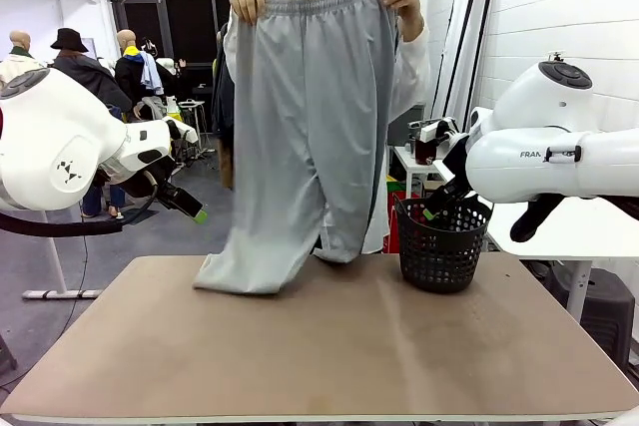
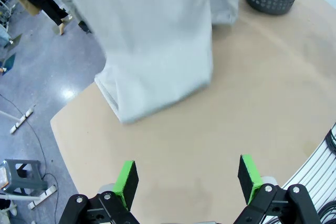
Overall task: Fold the training pants.
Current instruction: Grab both ends of the Training pants handed by a person.
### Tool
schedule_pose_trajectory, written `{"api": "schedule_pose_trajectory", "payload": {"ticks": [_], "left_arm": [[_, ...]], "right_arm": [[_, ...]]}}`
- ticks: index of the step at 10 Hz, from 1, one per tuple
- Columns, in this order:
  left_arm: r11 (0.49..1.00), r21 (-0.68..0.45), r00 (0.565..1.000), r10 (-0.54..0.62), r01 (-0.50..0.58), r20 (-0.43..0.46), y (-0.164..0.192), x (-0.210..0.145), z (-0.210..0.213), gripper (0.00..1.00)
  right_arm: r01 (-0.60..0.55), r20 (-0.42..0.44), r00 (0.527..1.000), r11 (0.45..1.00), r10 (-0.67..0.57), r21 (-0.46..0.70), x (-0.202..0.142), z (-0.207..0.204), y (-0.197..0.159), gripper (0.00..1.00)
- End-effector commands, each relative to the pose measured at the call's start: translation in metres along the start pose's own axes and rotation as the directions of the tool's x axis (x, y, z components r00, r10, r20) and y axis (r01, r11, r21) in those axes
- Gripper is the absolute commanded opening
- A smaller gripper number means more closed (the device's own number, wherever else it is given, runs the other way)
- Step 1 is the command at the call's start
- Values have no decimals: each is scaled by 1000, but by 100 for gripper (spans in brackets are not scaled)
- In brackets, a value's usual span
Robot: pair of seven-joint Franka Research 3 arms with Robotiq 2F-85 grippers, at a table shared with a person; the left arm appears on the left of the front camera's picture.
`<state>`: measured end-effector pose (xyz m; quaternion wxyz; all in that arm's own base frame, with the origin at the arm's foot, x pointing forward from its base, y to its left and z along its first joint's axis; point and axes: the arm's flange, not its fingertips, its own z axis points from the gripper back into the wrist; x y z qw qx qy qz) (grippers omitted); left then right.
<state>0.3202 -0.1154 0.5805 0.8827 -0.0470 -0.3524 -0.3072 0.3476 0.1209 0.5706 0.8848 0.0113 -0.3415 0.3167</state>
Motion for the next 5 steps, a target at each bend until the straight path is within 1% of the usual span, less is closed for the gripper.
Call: {"api": "schedule_pose_trajectory", "payload": {"ticks": [1, 5], "left_arm": [[1000, -3, 1000, 0, 0, 0, 0, 0, -1, 100], [1000, -3, 1000, 0, 0, 0, 0, 0, -1, 100]], "right_arm": [[0, 0, 1000, 1000, 0, 1, 0, 0, 0, 100], [0, 0, 1000, 1000, 0, 1, 0, 0, 0, 100]]}}
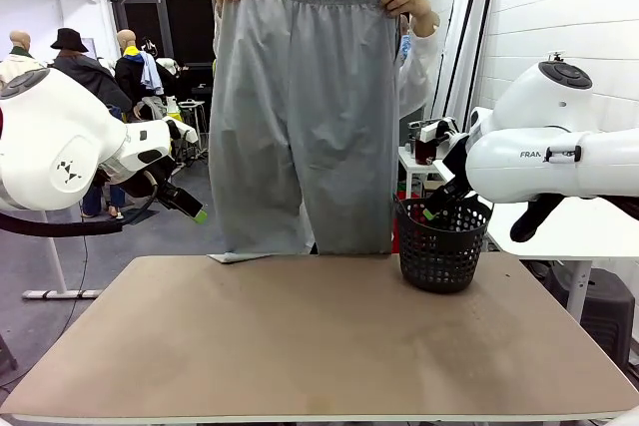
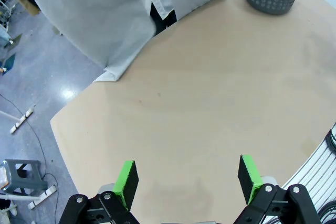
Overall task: Fold the training pants.
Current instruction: Grab both ends of the Training pants handed by a person.
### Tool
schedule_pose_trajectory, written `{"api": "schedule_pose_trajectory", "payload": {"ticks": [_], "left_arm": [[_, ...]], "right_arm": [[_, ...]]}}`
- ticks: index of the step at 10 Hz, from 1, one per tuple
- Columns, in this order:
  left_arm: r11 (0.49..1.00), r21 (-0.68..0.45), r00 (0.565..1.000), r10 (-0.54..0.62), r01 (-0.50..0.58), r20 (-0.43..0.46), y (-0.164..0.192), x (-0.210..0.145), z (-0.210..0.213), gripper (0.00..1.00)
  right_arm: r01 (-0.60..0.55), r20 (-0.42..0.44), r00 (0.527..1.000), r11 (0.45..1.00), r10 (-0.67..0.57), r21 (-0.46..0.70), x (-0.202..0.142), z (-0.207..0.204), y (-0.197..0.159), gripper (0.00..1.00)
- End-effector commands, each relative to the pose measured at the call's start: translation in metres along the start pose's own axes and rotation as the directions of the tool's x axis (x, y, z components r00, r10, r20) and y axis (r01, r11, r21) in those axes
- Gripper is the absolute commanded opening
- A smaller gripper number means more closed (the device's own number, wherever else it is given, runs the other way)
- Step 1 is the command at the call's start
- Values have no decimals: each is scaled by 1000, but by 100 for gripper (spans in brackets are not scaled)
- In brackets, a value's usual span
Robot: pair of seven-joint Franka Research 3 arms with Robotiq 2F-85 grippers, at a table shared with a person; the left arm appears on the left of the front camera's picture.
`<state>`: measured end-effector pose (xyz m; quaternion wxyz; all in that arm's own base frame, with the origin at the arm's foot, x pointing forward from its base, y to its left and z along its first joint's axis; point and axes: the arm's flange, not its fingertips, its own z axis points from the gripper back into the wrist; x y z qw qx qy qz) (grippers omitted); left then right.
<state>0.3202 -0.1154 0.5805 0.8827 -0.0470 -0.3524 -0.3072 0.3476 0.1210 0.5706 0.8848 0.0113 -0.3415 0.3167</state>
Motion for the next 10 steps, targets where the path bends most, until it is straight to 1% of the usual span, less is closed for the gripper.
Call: {"api": "schedule_pose_trajectory", "payload": {"ticks": [1, 10], "left_arm": [[1000, -3, 1000, 0, 0, 0, 0, 0, -1, 100], [1000, -3, 1000, 0, 0, 0, 0, 0, -1, 100]], "right_arm": [[0, 0, 1000, 1000, 0, 1, 0, 0, 0, 100], [0, 0, 1000, 1000, 0, 1, 0, 0, 0, 100]]}}
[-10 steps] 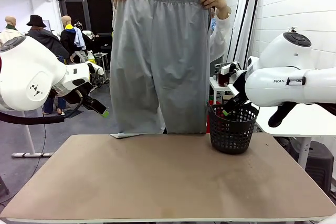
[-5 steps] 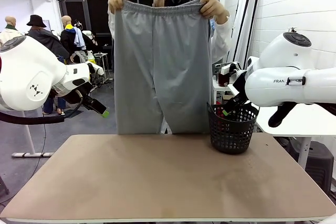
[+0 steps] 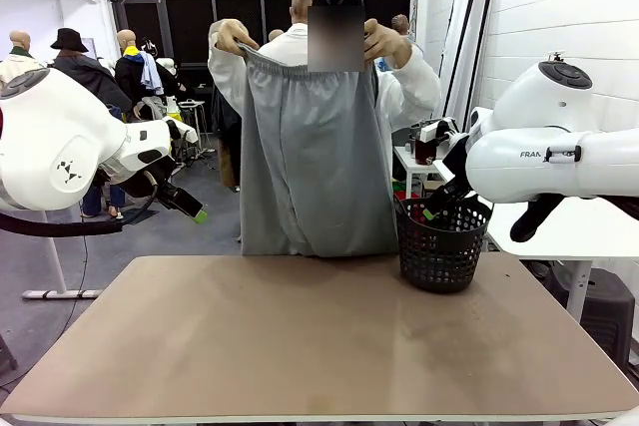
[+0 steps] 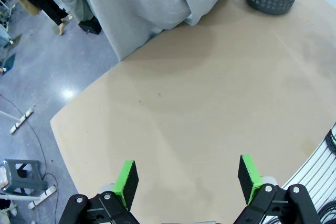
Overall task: Fold the training pants.
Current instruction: Grab both ends of the Training pants handed by a person.
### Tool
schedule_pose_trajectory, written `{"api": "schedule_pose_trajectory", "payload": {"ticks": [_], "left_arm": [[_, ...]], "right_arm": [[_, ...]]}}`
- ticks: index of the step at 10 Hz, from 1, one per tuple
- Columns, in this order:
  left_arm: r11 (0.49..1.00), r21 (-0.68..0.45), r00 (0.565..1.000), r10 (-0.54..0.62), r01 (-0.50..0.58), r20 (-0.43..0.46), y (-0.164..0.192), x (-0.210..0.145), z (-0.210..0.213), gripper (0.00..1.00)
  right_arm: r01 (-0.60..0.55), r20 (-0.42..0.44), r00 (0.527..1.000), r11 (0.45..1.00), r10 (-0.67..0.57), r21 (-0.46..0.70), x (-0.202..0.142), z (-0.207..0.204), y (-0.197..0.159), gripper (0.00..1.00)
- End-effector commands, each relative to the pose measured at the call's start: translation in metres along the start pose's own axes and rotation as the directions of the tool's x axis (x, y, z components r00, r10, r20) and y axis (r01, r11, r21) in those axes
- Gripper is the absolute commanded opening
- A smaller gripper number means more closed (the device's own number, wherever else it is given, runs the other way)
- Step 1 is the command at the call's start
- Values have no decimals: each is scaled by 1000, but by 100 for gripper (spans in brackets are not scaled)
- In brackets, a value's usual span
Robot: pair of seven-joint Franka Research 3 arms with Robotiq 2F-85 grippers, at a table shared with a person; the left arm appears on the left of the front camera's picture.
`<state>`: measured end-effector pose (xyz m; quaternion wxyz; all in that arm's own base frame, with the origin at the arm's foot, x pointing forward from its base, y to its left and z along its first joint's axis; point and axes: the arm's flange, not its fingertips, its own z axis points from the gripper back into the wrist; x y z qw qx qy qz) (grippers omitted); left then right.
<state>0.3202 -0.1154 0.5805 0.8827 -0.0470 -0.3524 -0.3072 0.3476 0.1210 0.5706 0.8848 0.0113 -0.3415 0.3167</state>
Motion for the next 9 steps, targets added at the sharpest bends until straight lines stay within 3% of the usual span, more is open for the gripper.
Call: {"api": "schedule_pose_trajectory", "payload": {"ticks": [1, 9], "left_arm": [[1000, -3, 1000, 0, 0, 0, 0, 0, -1, 100], [1000, -3, 1000, 0, 0, 0, 0, 0, -1, 100]], "right_arm": [[0, 0, 1000, 1000, 0, 1, 0, 0, 0, 100], [0, 0, 1000, 1000, 0, 1, 0, 0, 0, 100]]}}
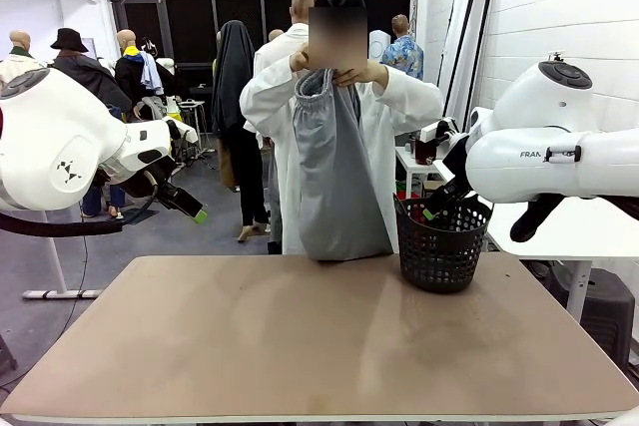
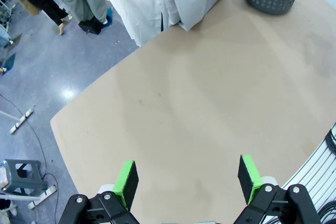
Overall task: Fold the training pants.
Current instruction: Grab both ends of the Training pants handed by a person.
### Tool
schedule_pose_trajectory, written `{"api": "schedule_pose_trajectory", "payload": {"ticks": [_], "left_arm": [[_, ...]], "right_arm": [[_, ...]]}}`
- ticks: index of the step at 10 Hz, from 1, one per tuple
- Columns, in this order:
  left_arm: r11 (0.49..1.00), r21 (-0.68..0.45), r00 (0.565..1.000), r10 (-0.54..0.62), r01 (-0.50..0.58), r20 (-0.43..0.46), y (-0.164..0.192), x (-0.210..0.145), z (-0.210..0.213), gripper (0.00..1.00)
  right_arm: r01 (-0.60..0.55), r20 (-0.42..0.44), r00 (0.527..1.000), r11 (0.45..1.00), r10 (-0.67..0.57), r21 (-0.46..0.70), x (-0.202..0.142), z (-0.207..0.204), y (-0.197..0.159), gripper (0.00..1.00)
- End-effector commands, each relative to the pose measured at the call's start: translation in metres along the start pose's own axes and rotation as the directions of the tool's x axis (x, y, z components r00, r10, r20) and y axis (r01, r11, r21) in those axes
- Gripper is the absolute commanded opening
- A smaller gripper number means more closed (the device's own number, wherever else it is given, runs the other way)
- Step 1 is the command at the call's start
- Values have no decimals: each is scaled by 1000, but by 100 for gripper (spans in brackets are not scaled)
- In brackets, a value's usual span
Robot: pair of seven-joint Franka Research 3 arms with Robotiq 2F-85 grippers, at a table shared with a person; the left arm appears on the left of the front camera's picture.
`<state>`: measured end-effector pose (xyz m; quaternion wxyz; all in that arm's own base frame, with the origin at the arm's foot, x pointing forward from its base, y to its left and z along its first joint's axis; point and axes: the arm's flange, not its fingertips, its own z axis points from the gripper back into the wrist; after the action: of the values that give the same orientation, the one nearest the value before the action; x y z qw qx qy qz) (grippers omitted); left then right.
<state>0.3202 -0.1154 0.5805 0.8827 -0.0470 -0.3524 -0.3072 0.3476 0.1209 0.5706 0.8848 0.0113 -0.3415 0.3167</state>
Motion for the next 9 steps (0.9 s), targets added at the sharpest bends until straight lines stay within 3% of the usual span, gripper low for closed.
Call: {"api": "schedule_pose_trajectory", "payload": {"ticks": [1, 9], "left_arm": [[1000, -3, 1000, 0, 0, 0, 0, 0, -1, 100], [1000, -3, 1000, 0, 0, 0, 0, 0, -1, 100]], "right_arm": [[0, 0, 1000, 1000, 0, 1, 0, 0, 0, 100], [0, 0, 1000, 1000, 0, 1, 0, 0, 0, 100]]}}
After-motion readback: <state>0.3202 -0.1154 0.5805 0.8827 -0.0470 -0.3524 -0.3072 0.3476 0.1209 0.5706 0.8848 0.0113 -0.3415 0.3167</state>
